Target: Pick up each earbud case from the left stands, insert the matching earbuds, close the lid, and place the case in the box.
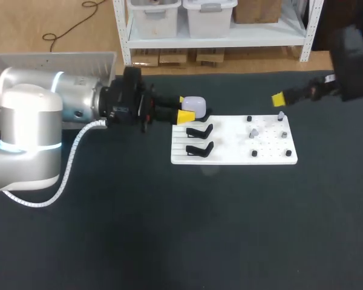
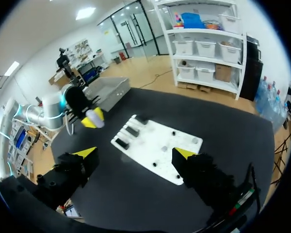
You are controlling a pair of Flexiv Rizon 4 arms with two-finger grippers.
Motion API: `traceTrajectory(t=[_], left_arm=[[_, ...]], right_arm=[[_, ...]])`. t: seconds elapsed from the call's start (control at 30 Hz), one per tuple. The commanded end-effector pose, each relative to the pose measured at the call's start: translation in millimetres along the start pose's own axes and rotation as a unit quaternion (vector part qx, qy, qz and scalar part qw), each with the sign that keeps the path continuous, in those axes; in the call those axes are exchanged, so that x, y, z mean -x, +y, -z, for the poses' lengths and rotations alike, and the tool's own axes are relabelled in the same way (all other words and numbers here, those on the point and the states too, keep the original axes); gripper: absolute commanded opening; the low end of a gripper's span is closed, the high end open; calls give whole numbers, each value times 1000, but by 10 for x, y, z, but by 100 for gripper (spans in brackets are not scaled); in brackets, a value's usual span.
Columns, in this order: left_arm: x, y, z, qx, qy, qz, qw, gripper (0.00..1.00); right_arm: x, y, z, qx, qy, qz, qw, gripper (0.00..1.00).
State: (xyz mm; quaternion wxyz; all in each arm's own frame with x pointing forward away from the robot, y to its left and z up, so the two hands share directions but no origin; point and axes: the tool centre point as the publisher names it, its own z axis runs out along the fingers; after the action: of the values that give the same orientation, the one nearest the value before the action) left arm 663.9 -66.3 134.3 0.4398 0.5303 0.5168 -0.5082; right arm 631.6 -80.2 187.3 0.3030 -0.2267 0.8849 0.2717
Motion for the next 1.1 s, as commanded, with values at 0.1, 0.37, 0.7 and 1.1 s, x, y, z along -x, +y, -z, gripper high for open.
traceTrajectory(t=[0.1, 0.37, 0.7, 1.1], left_arm=[[-30, 72, -23, -7, 0, 1, 1000, 0], [-43, 89, -17, -4, -4, 1, 1000, 0], [-43, 89, -17, -4, -4, 1, 1000, 0], [-43, 89, -17, -4, -4, 1, 1000, 0]], right_arm=[[-17, 262, -171, 7, 15, 6, 1000, 100], [-42, 611, -431, 19, 35, 18, 999, 100], [72, 851, -716, 39, 48, 31, 998, 100], [201, 893, -1040, 38, 62, 31, 997, 100]])
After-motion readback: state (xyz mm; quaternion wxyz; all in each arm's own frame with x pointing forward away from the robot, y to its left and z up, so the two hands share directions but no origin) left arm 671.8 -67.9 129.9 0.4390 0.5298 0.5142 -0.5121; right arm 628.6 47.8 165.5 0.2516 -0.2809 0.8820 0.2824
